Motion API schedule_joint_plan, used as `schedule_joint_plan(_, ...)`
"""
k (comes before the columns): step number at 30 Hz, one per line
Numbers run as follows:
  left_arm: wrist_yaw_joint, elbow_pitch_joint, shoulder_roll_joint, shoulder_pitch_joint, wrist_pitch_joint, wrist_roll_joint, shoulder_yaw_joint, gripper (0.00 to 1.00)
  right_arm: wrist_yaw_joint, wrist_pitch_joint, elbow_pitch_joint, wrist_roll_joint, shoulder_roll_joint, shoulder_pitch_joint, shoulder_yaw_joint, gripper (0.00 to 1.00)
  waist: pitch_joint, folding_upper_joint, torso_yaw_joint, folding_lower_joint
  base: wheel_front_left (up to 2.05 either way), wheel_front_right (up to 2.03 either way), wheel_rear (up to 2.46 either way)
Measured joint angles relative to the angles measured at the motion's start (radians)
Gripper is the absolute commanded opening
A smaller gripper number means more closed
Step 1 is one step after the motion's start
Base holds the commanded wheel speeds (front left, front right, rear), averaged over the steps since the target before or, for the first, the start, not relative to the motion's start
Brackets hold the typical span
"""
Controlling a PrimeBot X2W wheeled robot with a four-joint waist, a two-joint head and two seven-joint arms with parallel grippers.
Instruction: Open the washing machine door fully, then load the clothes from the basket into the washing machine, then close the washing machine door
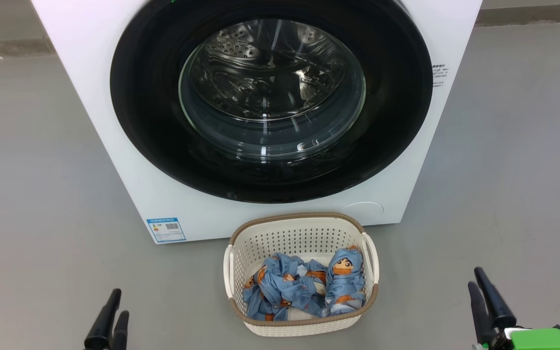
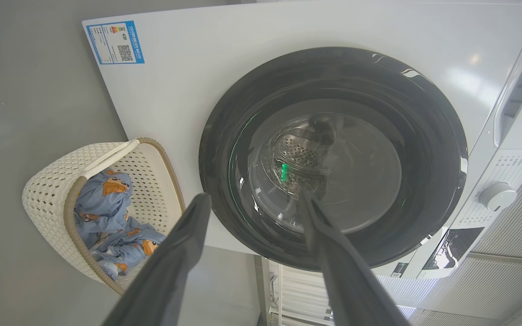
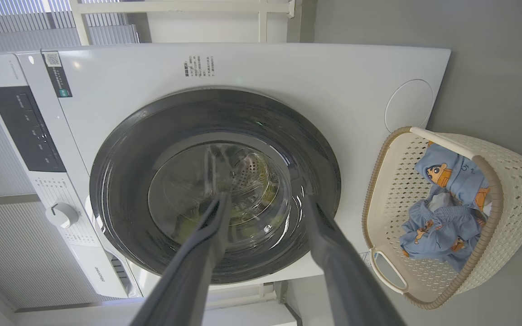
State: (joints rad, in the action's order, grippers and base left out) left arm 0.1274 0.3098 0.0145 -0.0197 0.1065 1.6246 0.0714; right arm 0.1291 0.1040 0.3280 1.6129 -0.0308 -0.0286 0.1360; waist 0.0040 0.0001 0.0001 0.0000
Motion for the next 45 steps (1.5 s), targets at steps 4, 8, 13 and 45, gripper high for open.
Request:
schedule_joint_plan(4,0.000,-0.003,0.001,0.001,-0.009,0.000,0.000,1.00,0.000,-0.009,-0.001,0.000,-0.001,0.003,-0.005,1.00,-0.001,0.0000,0.001,0.0006,0.00,0.00,0.00)
schedule_joint_plan(8,0.000,-0.011,0.002,0.001,-0.020,-0.003,-0.003,1.00,0.000,-0.021,-0.002,-0.003,-0.002,0.003,-0.018,1.00,0.000,0.0000,0.002,0.0003,0.00,0.00,0.00)
schedule_joint_plan(13,0.000,-0.022,0.010,0.001,-0.038,-0.038,-0.011,1.00,0.000,-0.036,-0.001,-0.027,-0.006,0.003,-0.030,1.00,0.003,0.0000,0.004,0.0002,0.00,0.00,0.00)
schedule_joint_plan(45,0.000,-0.078,0.051,0.000,-0.126,-0.462,-0.037,1.00,0.000,-0.126,0.011,-0.415,-0.039,-0.055,-0.097,1.00,0.025,0.0000,0.012,0.0001,0.00,0.00,0.00)
